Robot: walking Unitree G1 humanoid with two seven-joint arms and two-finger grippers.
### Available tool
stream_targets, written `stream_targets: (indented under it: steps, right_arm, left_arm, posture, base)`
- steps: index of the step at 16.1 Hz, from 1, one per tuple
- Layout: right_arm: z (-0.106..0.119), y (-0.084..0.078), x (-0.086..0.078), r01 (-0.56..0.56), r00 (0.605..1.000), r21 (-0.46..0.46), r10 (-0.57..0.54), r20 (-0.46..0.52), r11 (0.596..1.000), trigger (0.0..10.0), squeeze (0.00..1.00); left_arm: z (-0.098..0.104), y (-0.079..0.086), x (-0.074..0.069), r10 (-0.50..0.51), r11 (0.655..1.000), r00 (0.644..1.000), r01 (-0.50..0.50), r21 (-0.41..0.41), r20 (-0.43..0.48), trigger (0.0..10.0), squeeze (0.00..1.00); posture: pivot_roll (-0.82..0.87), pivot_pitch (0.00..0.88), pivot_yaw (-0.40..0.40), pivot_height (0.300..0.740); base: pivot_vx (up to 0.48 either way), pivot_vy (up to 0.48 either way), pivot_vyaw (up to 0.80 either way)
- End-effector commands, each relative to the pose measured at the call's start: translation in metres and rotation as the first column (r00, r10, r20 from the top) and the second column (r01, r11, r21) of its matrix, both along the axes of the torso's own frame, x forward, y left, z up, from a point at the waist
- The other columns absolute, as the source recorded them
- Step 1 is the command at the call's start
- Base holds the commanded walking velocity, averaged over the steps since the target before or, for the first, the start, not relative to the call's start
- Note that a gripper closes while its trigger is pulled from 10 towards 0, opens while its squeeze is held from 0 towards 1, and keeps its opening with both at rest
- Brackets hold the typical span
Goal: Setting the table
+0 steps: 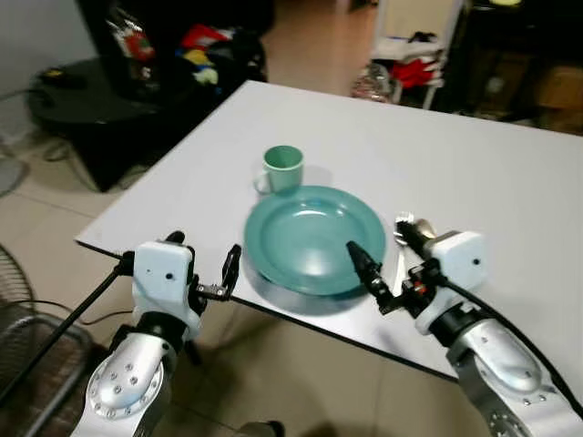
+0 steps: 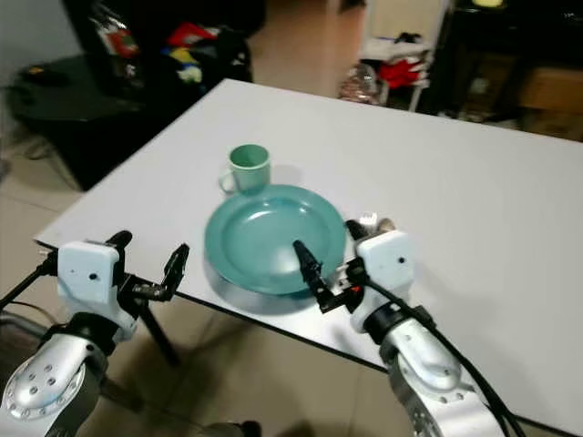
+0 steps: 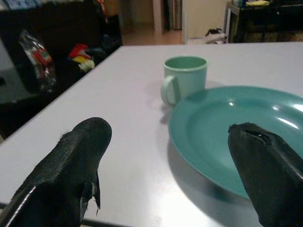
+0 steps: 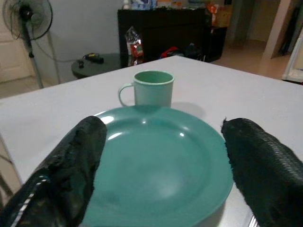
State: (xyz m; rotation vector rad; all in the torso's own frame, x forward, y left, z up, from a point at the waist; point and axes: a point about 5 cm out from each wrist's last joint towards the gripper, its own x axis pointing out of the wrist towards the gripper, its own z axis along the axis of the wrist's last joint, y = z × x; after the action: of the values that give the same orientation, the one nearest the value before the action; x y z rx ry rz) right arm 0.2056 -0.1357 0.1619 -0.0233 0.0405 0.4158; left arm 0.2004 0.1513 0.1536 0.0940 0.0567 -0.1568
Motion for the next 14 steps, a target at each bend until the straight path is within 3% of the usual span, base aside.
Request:
stream_targets:
  steps: [1,7,14]
  right_arm:
    - [0.000,0.001,0.000,0.006,1.000,0.011,-0.006,0.001,1.000,10.0,1.00]
    - [-0.007,0.003,0.009,0.017,0.997,0.042,-0.014,-0.076,0.999,10.0,1.00]
    - [-0.009,0.013,0.012,-0.056,0.993,0.061,0.062,-0.099,0.997,10.0,1.00]
  left_arm:
    - [-0.003,0.008,0.004,0.019,0.999,1.000,-0.019,0.030,-0.001,10.0,0.00]
    - [-0.005,0.003,0.002,-0.013,1.000,1.000,0.013,0.017,-0.001,10.0,0.00]
    - [-0.009,0.008,-0.007,0.043,0.999,0.999,-0.042,0.035,-0.028,10.0,0.00]
  posture:
    - [0.01,0.000,0.071,0.740]
    - [0.02,0.000,0.050,0.740]
    - [0.06,0.000,0.003,0.740]
  base:
    - [0.000,0.000,0.80]
    - [0.000,0.000,0.80]
    - [0.000,0.000,0.80]
